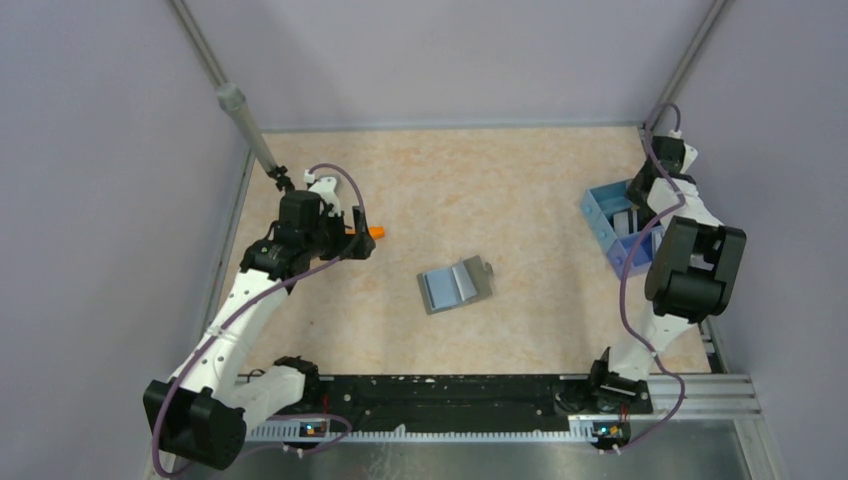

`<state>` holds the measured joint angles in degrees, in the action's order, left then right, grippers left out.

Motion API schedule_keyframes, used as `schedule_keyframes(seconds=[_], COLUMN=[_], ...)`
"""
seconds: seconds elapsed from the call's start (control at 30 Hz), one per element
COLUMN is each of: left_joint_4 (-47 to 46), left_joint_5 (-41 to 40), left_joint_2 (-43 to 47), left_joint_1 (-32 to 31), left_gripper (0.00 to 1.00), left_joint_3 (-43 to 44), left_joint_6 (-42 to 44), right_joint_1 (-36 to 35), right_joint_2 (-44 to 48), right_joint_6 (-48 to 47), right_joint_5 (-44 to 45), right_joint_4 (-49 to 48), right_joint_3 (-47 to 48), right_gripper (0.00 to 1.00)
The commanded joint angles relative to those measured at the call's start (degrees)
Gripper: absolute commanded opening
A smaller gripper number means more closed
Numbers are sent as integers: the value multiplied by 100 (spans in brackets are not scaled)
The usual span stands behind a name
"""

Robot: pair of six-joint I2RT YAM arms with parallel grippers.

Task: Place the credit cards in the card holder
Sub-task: Pick up the credit card from the storage box.

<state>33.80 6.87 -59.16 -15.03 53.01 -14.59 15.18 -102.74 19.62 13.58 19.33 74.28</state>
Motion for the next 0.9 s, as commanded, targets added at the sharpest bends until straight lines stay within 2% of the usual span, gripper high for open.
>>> schedule_keyframes(seconds=[0.0, 0.43, 0.6, 0.87], left_joint_4=[-172, -172, -172, -172], left_joint_5=[86, 107, 111, 115], left_joint_2=[27, 19, 18, 12], left_joint_1=[26, 26, 26, 26], left_gripper=[99, 99, 99, 99], left_joint_3=[-31, -34, -30, -37], left_joint_6=[114, 114, 114, 114], right_joint_1=[37, 37, 35, 36], right_joint_2=[41, 282, 272, 366], right_joint_6=[39, 16, 4, -1], right_joint_5=[-115, -136, -81, -40], right_joint_4=[-270, -139, -78, -87], right_joint_3=[298, 453, 455, 458], right_gripper=[36, 36, 26, 23])
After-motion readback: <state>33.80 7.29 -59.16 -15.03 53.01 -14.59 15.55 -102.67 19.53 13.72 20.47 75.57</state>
